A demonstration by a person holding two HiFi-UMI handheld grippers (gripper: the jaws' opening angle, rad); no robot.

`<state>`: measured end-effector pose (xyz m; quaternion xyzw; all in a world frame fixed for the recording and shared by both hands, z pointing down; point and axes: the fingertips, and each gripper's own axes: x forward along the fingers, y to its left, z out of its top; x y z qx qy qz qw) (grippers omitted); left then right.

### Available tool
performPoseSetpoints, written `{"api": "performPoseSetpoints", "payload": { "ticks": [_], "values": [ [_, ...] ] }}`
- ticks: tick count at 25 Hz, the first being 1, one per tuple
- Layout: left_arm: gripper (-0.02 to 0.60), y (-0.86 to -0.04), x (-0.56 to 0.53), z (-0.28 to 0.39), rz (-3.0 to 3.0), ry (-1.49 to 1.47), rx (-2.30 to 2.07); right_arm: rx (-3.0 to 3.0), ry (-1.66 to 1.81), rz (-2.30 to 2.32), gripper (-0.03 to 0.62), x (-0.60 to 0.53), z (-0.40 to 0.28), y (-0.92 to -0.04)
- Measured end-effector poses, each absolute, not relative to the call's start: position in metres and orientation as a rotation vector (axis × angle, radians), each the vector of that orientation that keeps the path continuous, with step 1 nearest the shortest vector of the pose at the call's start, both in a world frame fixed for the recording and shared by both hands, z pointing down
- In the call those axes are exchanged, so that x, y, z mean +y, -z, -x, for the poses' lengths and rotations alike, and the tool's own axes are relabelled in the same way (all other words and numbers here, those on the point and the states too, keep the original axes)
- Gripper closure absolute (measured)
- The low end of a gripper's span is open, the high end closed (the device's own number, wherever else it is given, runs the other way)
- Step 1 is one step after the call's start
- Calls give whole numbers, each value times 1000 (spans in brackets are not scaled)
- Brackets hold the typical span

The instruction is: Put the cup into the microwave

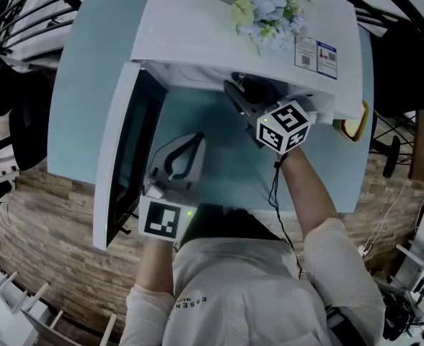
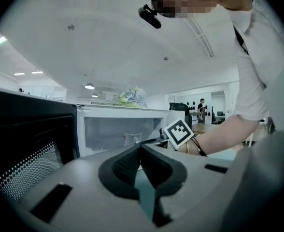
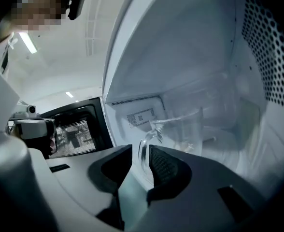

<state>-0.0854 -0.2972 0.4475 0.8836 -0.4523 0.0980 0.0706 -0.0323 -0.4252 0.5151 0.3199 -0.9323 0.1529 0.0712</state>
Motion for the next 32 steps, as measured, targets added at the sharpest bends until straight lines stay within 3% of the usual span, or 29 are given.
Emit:
{"api": "performPoseSetpoints", "payload": {
  "ticks": [5,22,32],
  "values": [
    [580,-448,-293,79,-2659,-295,-1350,-2749,-410,-1024,461,-418,24,-518],
    [580,-408,-255,55,-2717,-269,-1396,-2763,-421,-1214,461,-327,-26,-460],
    [580,-346,-237,52,-2807,-265,-1442,-2886,-272,-1294,568,-266,-54,-366]
  ]
}}
